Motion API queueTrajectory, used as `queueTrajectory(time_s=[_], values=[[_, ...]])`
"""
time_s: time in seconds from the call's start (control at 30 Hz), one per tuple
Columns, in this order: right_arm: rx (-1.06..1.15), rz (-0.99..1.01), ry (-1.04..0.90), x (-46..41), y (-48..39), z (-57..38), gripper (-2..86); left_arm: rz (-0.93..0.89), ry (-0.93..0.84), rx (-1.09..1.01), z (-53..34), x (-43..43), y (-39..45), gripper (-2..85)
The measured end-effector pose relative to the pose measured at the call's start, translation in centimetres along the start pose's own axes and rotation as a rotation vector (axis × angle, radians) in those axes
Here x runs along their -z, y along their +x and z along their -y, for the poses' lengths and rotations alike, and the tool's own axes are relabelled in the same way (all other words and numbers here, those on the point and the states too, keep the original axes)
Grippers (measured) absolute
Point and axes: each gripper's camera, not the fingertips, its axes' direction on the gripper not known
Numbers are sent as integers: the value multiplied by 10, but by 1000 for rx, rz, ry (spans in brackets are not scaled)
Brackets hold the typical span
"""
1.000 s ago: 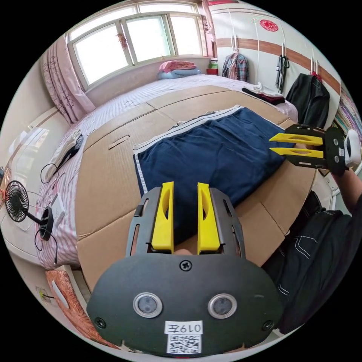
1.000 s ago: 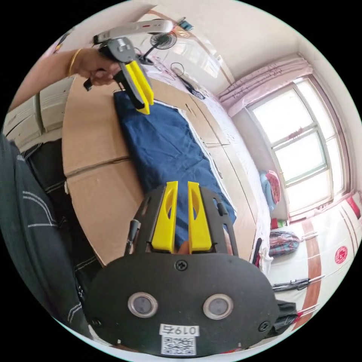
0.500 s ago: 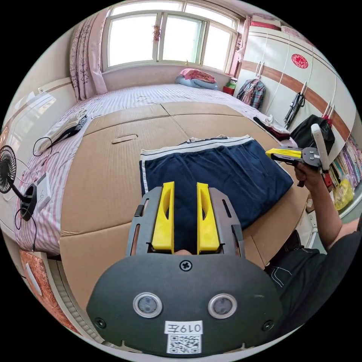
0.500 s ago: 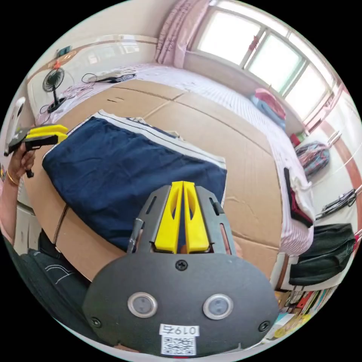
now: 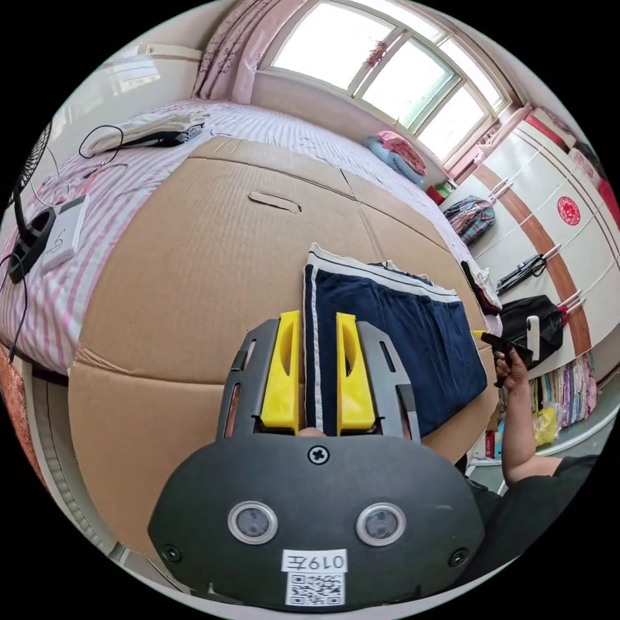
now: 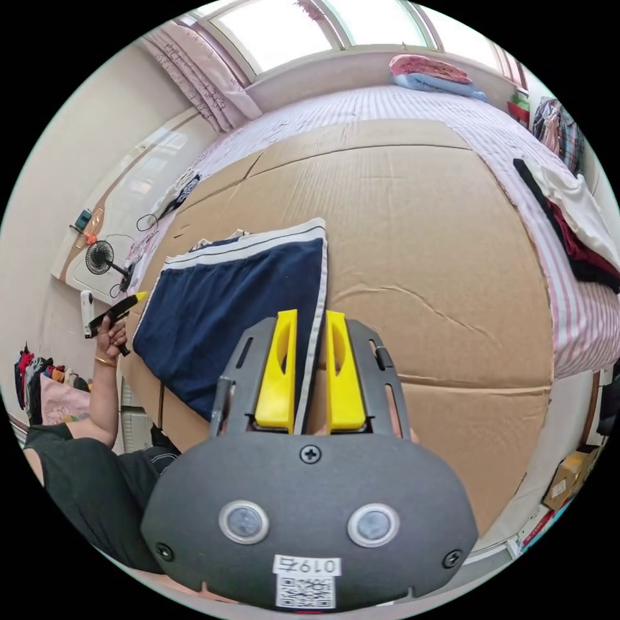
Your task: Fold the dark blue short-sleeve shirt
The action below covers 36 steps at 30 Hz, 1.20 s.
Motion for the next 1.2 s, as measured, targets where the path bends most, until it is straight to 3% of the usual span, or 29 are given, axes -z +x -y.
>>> queueTrajectory(time_s=[0.27,0.47,0.63,0.8,0.9,1.03,1.2], values=[[22,-30,22,0,-2,5,6,67,-85,-31,5,0,5,30],[87,-226,-2,-8,-35,10,-4,183,-108,-137,4,9,23,12],[99,-252,13,-14,-58,6,8,229,-95,-170,-5,15,33,8],[103,-251,47,-7,-79,-8,61,119,-49,-128,-16,37,23,8],[126,-286,112,12,-102,-33,81,67,71,-99,-32,74,15,9],[331,-180,254,29,-196,-83,70,45,201,-153,-76,122,25,13],[582,-160,293,-13,-338,-131,47,49,189,-462,-143,137,77,25]])
